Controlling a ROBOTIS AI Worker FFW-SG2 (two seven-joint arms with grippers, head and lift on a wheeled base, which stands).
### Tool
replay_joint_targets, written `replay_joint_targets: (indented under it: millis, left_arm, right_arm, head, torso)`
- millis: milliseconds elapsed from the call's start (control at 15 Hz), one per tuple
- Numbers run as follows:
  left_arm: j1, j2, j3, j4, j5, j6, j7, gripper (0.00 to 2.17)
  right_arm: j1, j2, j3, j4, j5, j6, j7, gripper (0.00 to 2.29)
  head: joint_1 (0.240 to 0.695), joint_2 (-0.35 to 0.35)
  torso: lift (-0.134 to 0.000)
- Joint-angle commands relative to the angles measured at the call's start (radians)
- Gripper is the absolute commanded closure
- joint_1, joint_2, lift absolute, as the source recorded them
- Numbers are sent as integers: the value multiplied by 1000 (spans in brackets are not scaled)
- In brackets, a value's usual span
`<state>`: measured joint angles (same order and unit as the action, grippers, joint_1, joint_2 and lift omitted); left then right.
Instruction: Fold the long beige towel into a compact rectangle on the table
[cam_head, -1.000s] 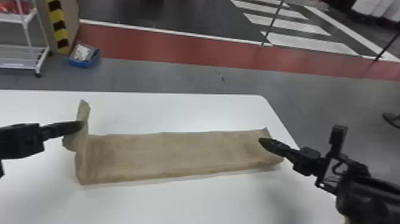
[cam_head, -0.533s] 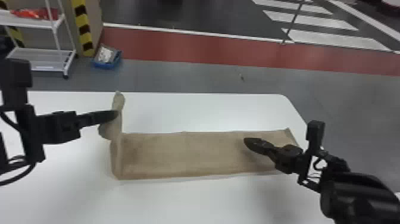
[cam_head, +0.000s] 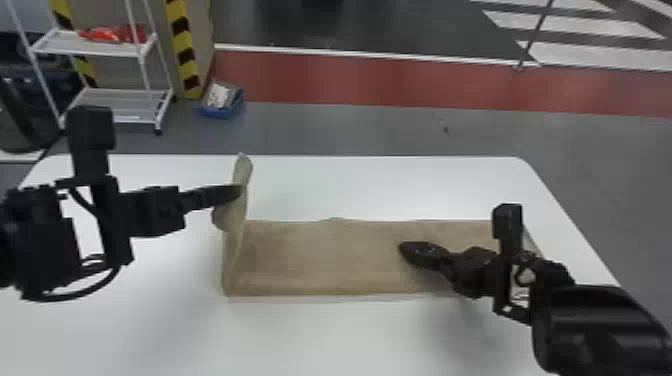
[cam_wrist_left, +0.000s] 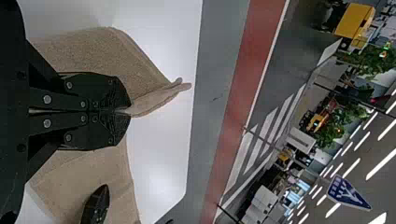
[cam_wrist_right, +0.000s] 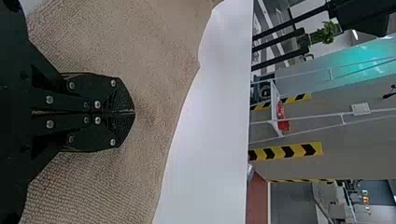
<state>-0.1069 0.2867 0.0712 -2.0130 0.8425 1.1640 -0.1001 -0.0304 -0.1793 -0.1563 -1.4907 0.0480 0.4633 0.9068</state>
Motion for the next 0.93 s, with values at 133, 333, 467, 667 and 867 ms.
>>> replay_joint_targets:
  millis: [133,333,467,667,867]
  left_arm:
    - [-5,-1,7,5,1,1,-7,1362]
    - [-4,-1,7,5,3,1,-10,1362]
    - [-4,-3,5,5,3,1,-10,1362]
    - [0,-3,13,0,4,1,-10,1362]
    - [4,-3,19,-1,7,1,-12,1362]
  right_arm:
    - [9,37,40,0,-3,-1,0,1477]
    - [-5,43,109,-2,-13,8,-28,1477]
    - [-9,55,155,0,-19,5,-55,1477]
    - [-9,78,144,0,-20,-22,-71,1477]
    - [15,78,78,-43,-37,-19,-71,1460]
  head:
    - [695,-77]
    - [695,-53]
    - [695,-27]
    - [695,11]
    - [695,16]
  torso:
    - [-124]
    - [-124]
    - [-124]
    - [-124]
    - [-124]
